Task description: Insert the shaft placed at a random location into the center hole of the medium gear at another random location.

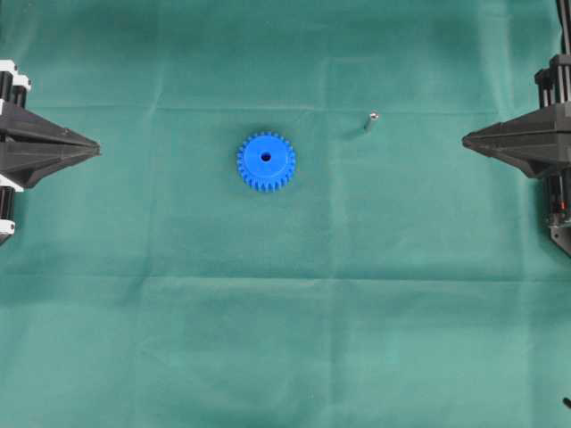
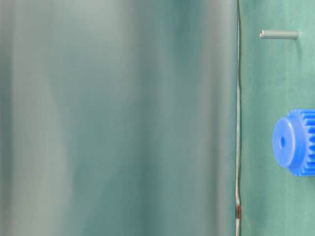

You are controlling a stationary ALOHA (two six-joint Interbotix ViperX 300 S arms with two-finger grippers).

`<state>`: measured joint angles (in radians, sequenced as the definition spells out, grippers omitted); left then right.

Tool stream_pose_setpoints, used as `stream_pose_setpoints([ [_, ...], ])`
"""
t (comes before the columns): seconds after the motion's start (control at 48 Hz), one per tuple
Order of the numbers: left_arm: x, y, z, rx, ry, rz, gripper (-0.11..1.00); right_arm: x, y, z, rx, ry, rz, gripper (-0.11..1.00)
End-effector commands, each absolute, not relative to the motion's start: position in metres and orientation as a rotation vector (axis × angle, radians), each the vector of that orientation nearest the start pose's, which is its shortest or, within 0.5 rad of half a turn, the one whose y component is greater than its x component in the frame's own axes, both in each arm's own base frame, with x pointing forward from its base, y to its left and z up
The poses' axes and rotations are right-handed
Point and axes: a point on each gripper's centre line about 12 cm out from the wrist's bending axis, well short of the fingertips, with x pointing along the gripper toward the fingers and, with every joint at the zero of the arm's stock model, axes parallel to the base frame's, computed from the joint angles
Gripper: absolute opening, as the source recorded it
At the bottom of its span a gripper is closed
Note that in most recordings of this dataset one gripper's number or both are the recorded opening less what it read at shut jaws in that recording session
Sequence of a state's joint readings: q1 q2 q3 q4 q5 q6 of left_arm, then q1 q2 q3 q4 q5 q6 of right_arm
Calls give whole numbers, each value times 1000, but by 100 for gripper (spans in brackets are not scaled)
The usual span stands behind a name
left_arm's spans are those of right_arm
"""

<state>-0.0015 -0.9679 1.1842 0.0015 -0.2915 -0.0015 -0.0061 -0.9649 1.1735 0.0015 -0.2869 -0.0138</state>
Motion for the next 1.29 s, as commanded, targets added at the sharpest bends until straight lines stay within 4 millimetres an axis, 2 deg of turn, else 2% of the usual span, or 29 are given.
stream_pose_setpoints([
  [0.0,201,-4,301,10,-97,-19,0,202,-2,301,-16,-97,-9,1],
  [0.271,201,-4,302,9,-97,-22,0,208,-13,301,-13,-66,-65,1],
  [0.625,202,-4,300,10,-80,-22,0,228,-39,272,-2,70,-171,2],
  [0.688,201,-4,300,10,-81,-22,0,232,-48,262,5,111,-205,9],
  [0.75,202,-4,300,11,-80,-23,0,236,-55,254,9,144,-229,23],
  [0.917,202,-4,298,10,-72,-21,0,247,-68,224,21,258,-266,72],
  [0.98,201,-4,298,10,-72,-22,0,250,-72,212,27,296,-276,86],
  [1.146,202,-4,298,10,-69,-21,0,258,-84,184,42,360,-308,77],
  [1.271,202,-4,296,8,-57,-22,0,264,-90,170,49,375,-324,77],
])
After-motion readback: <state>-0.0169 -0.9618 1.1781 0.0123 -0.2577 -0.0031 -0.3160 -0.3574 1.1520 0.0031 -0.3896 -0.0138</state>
